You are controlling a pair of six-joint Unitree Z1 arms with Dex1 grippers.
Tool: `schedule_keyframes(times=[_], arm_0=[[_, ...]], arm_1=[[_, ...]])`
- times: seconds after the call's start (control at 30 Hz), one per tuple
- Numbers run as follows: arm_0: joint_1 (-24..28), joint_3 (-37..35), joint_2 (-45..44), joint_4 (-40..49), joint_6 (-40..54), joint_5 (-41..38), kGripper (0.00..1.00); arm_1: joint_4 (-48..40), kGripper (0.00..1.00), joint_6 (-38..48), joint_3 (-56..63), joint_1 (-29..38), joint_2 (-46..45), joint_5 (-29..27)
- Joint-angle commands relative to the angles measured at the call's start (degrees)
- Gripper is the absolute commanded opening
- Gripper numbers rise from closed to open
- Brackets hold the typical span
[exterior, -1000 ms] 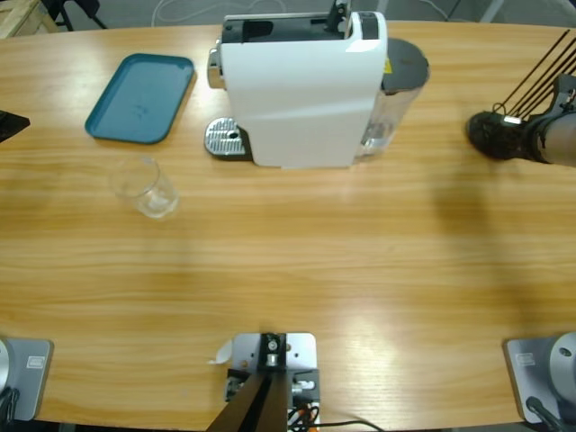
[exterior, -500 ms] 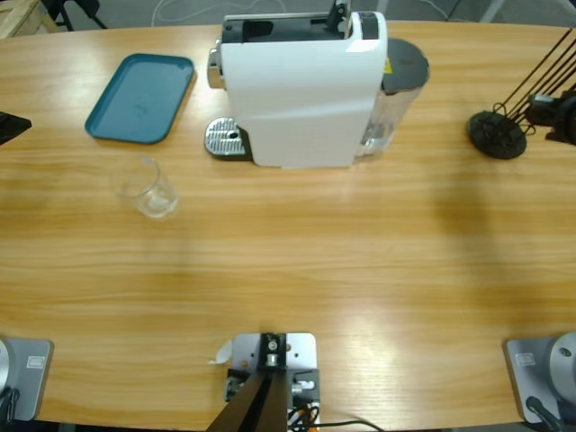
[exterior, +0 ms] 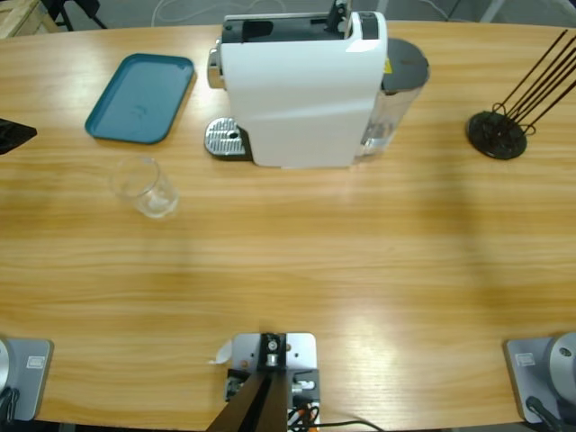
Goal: Pour coffee
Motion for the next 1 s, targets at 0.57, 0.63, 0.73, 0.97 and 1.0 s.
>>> schedule_keyframes(times=[0.57, 0.63, 0.73, 0.97, 1.0], arm_0=[[-5.1, 2.6, 2.6, -2.4, 5.0, -0.3, 0.931], [-5.3, 2.5, 2.4, -2.4, 5.2, -0.3, 0.941], [-5.3, 2.7, 1.1, -2.5, 5.8, -0.2, 0.950], [-5.3, 3.0, 0.9, -3.0, 5.8, 0.9, 0.943], [-5.3, 3.1, 0.6, -3.0, 5.8, 0.9, 0.941]], arm_1=[[14.3, 0.000, -47.7, -15.0, 42.9, 8.1, 31.3], [14.3, 0.000, -48.4, -19.7, 43.4, 12.4, 32.9], [14.4, 0.000, -50.2, -26.0, 43.5, 18.2, 34.1], [14.8, 0.000, -55.7, -34.5, 42.4, 28.3, 34.1], [14.8, 0.000, -56.0, -35.1, 41.7, 29.1, 34.2]])
